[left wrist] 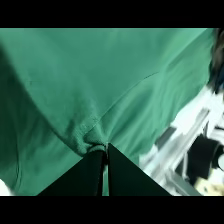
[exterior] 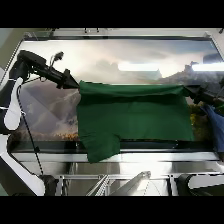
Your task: Fold the shirts.
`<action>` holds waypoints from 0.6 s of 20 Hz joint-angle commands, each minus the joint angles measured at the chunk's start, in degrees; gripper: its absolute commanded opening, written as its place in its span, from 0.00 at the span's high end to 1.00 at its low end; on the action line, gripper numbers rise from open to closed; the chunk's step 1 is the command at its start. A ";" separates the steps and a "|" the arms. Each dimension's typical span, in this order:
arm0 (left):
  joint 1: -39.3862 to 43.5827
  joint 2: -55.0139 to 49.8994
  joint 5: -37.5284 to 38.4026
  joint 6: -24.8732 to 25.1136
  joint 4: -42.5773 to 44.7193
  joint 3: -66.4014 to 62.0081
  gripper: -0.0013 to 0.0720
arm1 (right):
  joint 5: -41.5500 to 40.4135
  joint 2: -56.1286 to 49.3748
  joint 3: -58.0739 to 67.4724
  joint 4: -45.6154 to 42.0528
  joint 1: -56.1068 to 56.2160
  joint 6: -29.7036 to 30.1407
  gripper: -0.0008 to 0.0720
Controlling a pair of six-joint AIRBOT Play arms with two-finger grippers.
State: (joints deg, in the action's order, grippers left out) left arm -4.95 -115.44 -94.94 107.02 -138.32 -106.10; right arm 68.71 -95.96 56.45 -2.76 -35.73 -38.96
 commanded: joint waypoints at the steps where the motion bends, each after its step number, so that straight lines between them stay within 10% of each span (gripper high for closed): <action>1: 0.74 -0.74 -1.60 -2.75 2.43 5.84 0.95 | 1.22 -0.37 0.44 -5.05 -2.51 -2.32 0.96; 12: 1.11 -0.72 0.79 -3.98 2.38 11.43 0.95 | -0.24 -0.42 0.42 -22.36 -4.42 -7.32 0.96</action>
State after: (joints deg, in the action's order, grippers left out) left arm -4.25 -116.11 -94.37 103.90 -136.03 -95.04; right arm 69.34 -96.33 56.82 -23.03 -39.94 -45.89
